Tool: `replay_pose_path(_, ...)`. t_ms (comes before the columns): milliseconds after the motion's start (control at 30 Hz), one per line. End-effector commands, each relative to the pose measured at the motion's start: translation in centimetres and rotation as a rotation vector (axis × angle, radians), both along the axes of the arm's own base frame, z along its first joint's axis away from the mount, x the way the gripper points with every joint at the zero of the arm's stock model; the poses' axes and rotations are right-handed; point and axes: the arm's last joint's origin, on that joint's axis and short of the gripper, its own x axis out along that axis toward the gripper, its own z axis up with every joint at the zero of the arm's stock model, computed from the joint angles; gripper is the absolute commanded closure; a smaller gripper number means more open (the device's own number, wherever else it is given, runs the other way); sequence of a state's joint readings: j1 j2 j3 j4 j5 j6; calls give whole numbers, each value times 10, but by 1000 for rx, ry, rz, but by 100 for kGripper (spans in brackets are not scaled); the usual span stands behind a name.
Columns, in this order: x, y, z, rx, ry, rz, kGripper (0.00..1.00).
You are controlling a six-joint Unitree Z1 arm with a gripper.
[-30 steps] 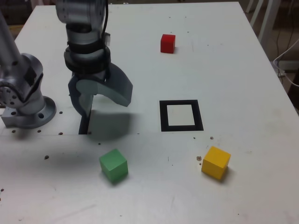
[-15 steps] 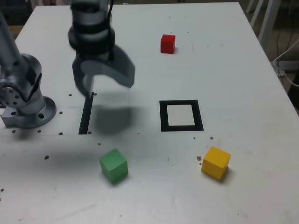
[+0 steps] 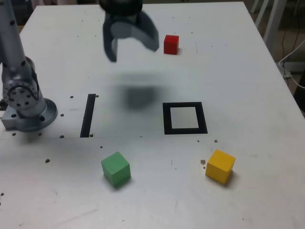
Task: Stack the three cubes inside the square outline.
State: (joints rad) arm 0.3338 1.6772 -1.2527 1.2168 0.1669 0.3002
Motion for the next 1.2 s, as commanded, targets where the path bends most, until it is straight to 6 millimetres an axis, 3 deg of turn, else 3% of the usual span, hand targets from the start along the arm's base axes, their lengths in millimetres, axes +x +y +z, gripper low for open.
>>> replay_pose_path(0, 7, 13, 2, 8, 7, 7, 3)
replay_pose_path(300, 36, 68, -4, 20, 20, 12, 3)
replay_pose_path(567, 61, 105, -13, 24, 28, -31, 3)
replay_pose_path(933, 89, 139, -40, 7, 60, -70, 4)
replay_pose_path(1167, 102, 148, -48, 11, 60, -73, 10)
